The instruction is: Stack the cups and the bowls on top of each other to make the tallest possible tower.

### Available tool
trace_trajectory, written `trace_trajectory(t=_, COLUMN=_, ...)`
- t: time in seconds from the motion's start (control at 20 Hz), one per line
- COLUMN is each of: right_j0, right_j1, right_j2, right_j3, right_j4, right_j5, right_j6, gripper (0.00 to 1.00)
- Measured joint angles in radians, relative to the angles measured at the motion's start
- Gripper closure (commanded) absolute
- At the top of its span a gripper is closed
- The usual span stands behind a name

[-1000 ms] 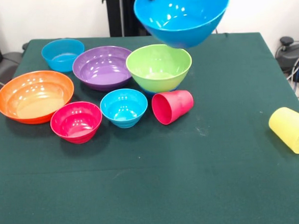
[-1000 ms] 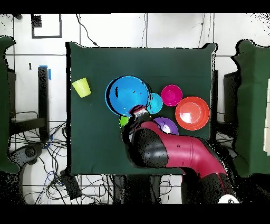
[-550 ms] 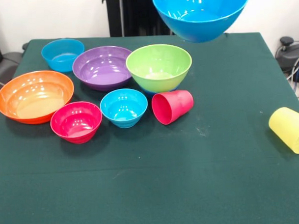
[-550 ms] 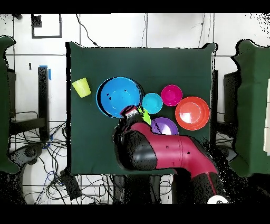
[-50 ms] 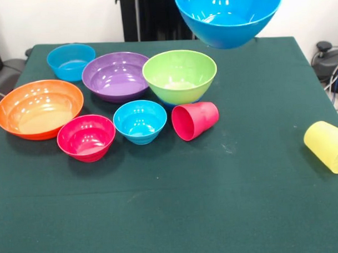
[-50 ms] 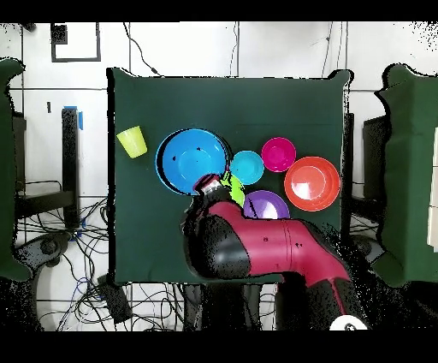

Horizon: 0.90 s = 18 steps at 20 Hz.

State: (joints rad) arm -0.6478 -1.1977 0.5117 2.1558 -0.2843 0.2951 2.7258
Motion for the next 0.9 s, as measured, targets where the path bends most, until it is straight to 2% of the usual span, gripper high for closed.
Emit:
trace_trajectory(t=0.5, right_j0=-0.004, right_j1=0.009, right_j2=0.000, right_j3=-0.016, right_j4=-0.061, right_j5=0.004, right_j6=0.000, gripper=1.00)
trace_trajectory(t=0.9, right_j0=-0.039, right_j1=0.009, right_j2=0.000, right_j3=-0.017, right_j4=-0.081, right_j5=0.004, right_j6=0.000, gripper=1.00)
